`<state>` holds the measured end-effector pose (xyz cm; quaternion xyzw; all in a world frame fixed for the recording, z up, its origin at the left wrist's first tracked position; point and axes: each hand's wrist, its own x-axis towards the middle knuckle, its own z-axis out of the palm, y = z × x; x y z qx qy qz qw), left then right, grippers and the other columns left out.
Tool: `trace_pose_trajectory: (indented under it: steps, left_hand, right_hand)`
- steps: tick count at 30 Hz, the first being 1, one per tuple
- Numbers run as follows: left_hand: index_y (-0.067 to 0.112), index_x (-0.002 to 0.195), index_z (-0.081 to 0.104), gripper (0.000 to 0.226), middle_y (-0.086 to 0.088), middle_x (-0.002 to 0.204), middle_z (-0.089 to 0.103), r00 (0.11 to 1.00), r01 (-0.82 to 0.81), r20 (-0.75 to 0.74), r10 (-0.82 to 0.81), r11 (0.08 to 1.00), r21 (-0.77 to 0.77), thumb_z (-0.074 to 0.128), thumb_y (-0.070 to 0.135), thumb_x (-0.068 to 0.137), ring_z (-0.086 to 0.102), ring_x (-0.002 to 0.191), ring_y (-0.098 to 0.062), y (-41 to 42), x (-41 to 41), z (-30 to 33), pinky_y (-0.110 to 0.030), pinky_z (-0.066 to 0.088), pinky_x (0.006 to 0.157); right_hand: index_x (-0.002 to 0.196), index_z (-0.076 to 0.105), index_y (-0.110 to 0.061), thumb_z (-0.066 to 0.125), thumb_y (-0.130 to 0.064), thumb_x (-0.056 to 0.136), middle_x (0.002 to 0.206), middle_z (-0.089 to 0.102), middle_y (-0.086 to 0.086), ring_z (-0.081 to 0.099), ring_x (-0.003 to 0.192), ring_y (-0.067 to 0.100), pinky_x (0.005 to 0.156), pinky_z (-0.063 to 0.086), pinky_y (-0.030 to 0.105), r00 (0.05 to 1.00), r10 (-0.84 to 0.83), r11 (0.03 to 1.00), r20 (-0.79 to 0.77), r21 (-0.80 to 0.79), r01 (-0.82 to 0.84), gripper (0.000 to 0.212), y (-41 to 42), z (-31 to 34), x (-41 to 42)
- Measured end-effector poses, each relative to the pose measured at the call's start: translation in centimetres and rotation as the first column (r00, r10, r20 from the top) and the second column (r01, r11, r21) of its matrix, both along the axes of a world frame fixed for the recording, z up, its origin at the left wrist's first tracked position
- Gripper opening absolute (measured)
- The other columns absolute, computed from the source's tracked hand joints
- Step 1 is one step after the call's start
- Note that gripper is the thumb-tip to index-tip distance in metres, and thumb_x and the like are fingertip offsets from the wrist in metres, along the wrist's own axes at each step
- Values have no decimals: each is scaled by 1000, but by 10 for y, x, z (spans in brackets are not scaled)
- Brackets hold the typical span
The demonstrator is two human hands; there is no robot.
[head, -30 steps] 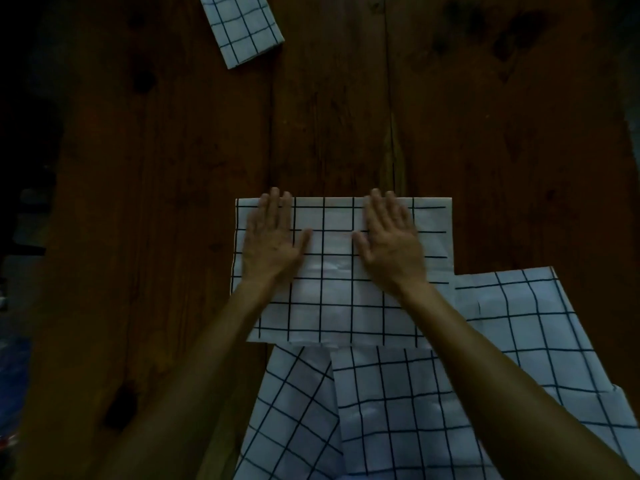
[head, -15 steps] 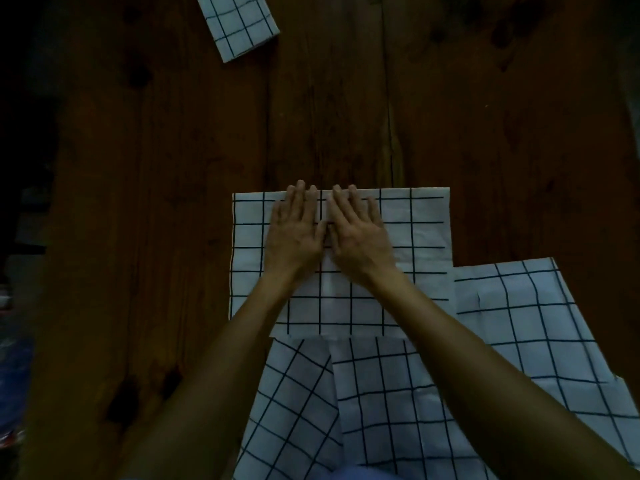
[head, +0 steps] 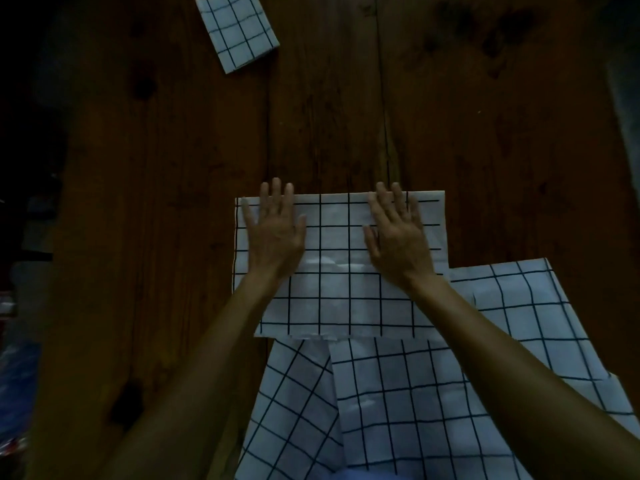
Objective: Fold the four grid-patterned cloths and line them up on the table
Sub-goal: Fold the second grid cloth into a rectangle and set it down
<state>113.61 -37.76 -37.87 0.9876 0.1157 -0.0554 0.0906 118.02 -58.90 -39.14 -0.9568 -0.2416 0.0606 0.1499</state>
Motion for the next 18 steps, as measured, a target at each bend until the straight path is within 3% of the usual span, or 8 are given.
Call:
trace_pose_trajectory:
  steps: [2, 4, 8, 11, 18]
  left_hand:
    - [13, 147, 28, 54, -9, 154, 27, 997, 71, 28, -70, 997, -21, 27, 38, 99, 14, 146, -24, -15, 14, 1, -49, -12, 113]
    - [12, 140, 42, 46, -11, 136, 51, 990, 122, 75, -120, 992, -22, 42, 29, 97, 36, 135, -28, -24, 24, 0, -51, 3, 114]
    - [11, 116, 59, 27, -12, 103, 58, 980, 145, 140, -138, 989, -41, 55, 11, 89, 51, 103, -31, -27, 34, 3, -44, 29, 96]
    - [11, 102, 61, 14, -11, 98, 56, 972, 185, 160, -170, 979, -84, 52, 11, 91, 49, 99, -29, -25, 35, 10, -37, 26, 88]
    - [18, 95, 57, 12, 4, 84, 52, 962, 261, 142, -232, 936, -237, 49, 11, 89, 49, 101, -18, -21, 32, 54, -39, 16, 103]
  right_hand:
    - [147, 28, -9, 29, -39, 98, 157, 17, 16, 11, 147, 29, 119, 7, 47, 999, 3, 998, -40, 67, -1, 57, 16, 3, 4]
    - [147, 29, -10, 33, -37, 97, 157, 20, 17, 15, 146, 29, 119, 8, 45, 997, -16, 994, -73, 105, 23, 57, 25, 4, 9]
    - [145, 35, -10, 49, -24, 94, 148, 37, 18, 27, 141, 32, 117, 12, 47, 997, -47, 991, -61, 124, 54, 54, 25, 3, 15]
    - [141, 41, -10, 56, -22, 90, 137, 48, 17, 37, 135, 33, 115, 16, 51, 999, -37, 992, -19, 120, 39, 54, 27, 9, 18]
    - [112, 63, -20, 49, -31, 96, 111, 65, 2, 49, 120, 23, 115, 10, 48, 997, 63, 993, -46, 99, -58, 24, 39, 57, 26]
